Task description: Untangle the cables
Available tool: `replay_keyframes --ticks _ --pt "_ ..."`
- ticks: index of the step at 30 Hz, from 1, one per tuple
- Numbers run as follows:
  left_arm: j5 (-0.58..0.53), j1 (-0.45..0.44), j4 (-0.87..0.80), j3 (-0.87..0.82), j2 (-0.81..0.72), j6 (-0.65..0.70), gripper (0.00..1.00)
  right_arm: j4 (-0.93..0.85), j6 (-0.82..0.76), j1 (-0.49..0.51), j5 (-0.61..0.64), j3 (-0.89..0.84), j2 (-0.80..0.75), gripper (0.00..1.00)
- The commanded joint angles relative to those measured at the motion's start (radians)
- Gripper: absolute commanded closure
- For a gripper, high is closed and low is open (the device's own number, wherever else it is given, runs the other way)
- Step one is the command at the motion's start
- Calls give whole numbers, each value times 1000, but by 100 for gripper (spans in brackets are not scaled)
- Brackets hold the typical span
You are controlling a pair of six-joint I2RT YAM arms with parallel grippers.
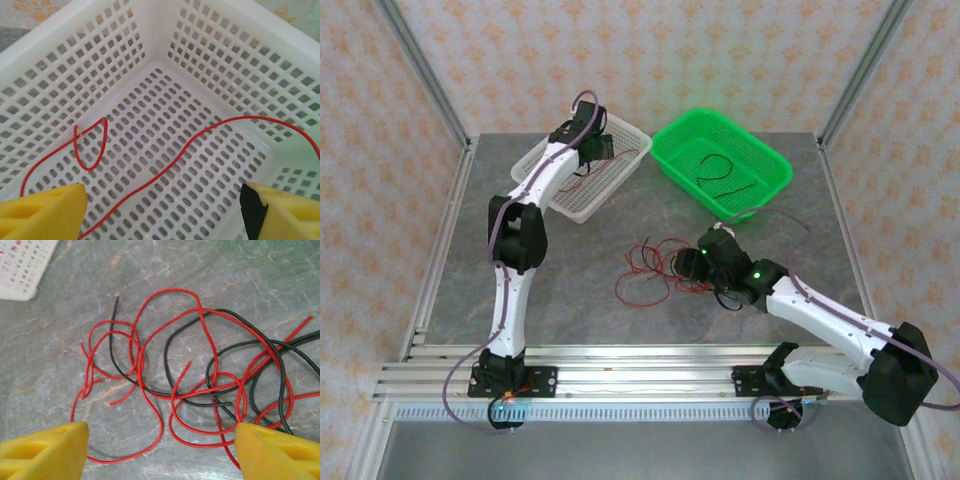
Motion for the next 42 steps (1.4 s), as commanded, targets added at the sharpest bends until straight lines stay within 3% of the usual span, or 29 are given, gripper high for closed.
replay_keyframes --ticks 1,10,18,25,34,42 --pt "14 -20 -33 -71 -153 1 18 -57 4 6 43 52 25 24" --pt "26 -81 130 -385 -520 -37 20 -115 -26 13 42 112 138 25" --pt "44 -139 299 -740 -840 -121 23 -123 -60 14 57 180 265 33" --pt "90 -163 424 -1064 -1115 -234 25 -105 -111 -23 134 268 426 50" --pt "81 -169 394 -1250 -1319 -272 26 -65 -185 -117 143 321 550 60" --pt "81 -171 380 -1315 -1358 -288 27 -55 -212 -138 143 368 624 63"
